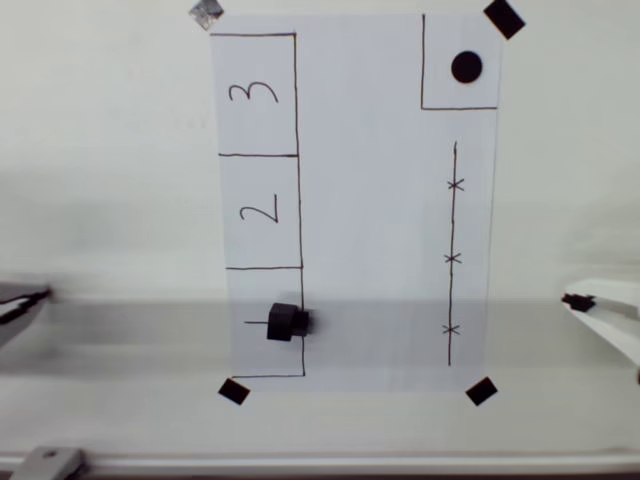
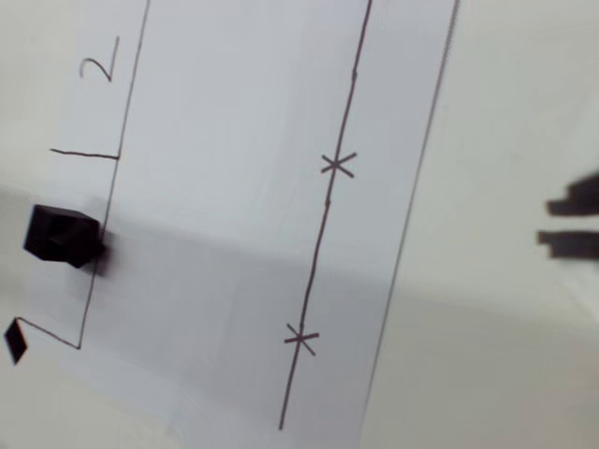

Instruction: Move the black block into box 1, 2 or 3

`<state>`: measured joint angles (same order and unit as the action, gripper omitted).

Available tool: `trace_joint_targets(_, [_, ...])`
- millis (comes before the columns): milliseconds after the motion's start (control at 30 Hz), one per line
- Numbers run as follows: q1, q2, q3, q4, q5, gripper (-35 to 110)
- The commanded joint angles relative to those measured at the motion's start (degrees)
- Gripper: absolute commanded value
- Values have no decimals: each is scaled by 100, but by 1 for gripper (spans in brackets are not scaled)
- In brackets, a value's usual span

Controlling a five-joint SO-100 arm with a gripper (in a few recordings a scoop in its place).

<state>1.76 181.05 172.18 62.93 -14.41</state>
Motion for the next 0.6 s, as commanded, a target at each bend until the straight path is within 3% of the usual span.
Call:
trace_joint_targets(0, [62, 343, 255, -114, 18, 0])
trace_joint_targets(300, [35, 404, 580, -352, 53, 0])
trace_joint_targets(567, [62, 404, 580, 308, 149, 0])
